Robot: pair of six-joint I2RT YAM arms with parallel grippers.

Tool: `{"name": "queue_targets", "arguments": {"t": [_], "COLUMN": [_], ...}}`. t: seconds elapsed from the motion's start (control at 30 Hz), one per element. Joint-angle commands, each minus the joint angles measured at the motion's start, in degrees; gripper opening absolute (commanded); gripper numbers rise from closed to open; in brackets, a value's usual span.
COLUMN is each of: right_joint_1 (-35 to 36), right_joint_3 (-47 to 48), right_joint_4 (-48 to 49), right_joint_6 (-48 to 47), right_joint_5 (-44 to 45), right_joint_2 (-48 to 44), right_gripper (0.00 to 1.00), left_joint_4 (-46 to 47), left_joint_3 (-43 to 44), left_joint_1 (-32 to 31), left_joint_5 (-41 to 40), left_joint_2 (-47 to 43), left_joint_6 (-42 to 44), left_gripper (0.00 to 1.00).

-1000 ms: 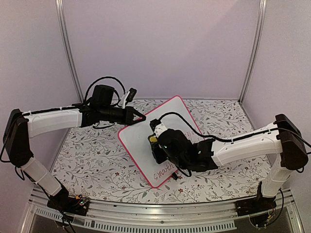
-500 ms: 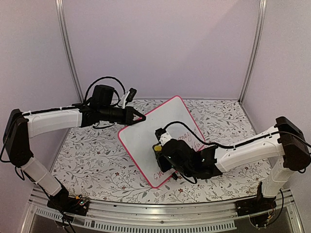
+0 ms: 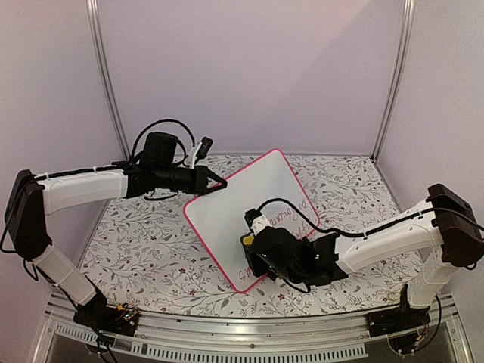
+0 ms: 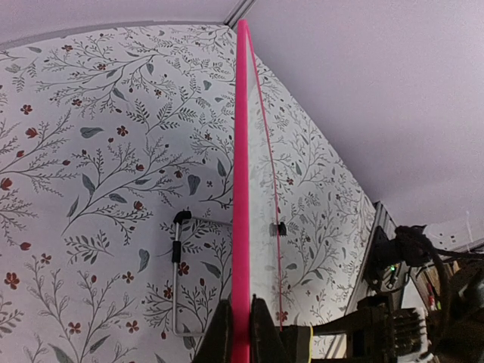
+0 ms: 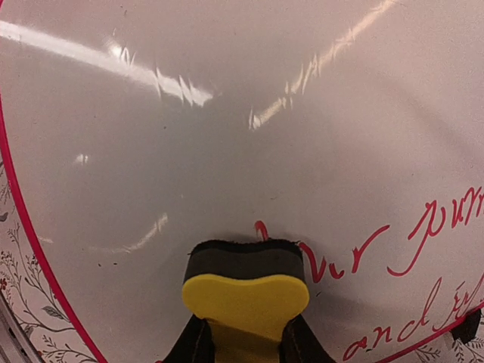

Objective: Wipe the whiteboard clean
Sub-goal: Erase the whiteboard at the center of the board.

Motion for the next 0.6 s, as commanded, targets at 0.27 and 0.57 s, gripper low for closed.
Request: {"name": "queue_targets", "arguments": {"t": [0.27, 0.57], "right_joint_1": [-2.11, -3.54], "right_joint_3": [8.80, 11.96], "right_joint_4": [-2.45, -0.70], "right_joint_6": [-6.56, -10.92], "right_joint_5": [2.70, 4.49], "right_joint_2": [3.34, 2.83], "right_gripper": [0.26, 0.26], "left_joint_4": [-4.07, -4.04], "left_joint_3": [-1.33, -1.24], "left_joint_1": [-0.68, -0.65], "left_joint_5": [-3.44, -3.31], "left_joint_2": [2.38, 2.29], "left_joint_6": [4.43, 4.49], "left_gripper": [0.00, 0.00]}}
